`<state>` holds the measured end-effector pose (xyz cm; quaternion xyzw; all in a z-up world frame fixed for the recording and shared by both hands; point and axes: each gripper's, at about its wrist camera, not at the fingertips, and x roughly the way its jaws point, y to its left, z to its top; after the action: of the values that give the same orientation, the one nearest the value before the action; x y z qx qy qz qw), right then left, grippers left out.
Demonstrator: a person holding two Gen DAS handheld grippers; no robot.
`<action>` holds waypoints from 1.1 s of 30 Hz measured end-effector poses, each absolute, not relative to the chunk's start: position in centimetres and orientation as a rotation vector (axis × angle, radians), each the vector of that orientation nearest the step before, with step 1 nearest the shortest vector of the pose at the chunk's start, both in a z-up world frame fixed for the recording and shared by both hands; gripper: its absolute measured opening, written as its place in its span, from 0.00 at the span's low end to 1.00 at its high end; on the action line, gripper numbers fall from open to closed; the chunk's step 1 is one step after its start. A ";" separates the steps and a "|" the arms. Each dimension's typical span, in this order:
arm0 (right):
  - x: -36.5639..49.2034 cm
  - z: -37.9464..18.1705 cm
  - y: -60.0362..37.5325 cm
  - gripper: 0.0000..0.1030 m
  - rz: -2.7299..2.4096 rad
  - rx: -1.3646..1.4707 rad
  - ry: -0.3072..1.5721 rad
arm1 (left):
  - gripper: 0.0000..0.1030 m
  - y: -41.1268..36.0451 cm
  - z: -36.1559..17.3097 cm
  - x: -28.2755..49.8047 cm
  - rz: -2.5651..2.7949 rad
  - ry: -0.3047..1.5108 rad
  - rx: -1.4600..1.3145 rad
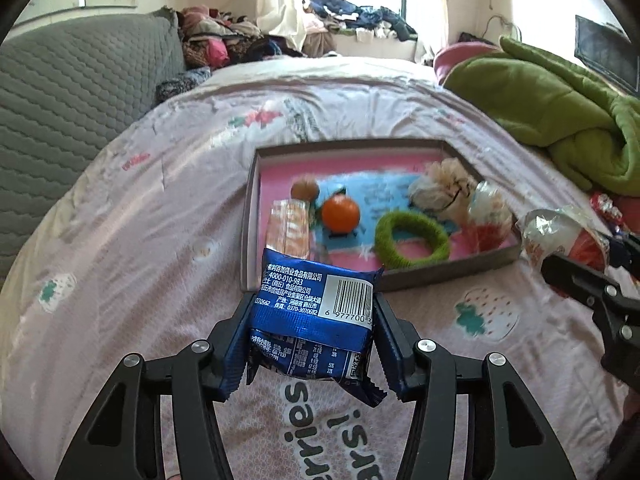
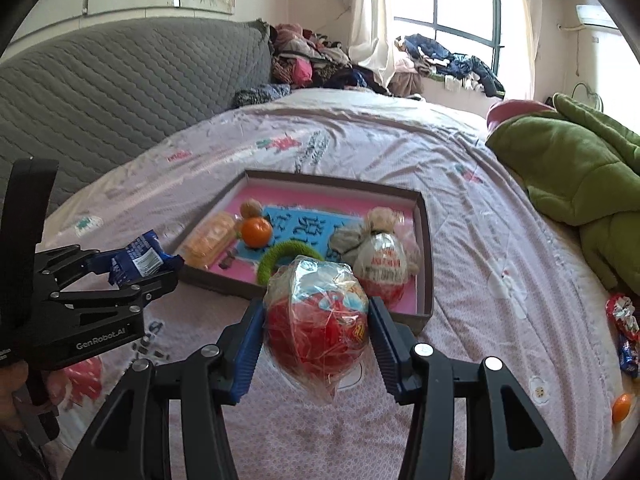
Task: Organize objects
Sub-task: 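Carry the blue packet with the left gripper while the right gripper carries the red candy bag over the tray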
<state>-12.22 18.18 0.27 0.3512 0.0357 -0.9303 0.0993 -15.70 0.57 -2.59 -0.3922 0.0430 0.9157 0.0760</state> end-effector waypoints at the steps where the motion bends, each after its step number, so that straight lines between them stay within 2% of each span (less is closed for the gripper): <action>1: -12.1 0.6 18.2 0.49 -2.755 1.028 0.101 | 0.55 0.6 -2.1 -15.7 2.750 0.123 -1.165; 24: -14.2 7.5 18.5 0.49 -2.832 0.793 0.079 | 0.55 2.0 5.4 -18.9 2.847 0.105 -1.000; 33: -16.8 8.3 18.5 0.50 -2.846 0.788 0.078 | 0.55 2.1 6.2 -21.2 2.868 0.082 -0.985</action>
<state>-16.77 18.55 8.27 0.2655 0.0264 -0.9592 0.0935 -21.20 2.12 6.21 -0.3242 0.0269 0.9440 0.0542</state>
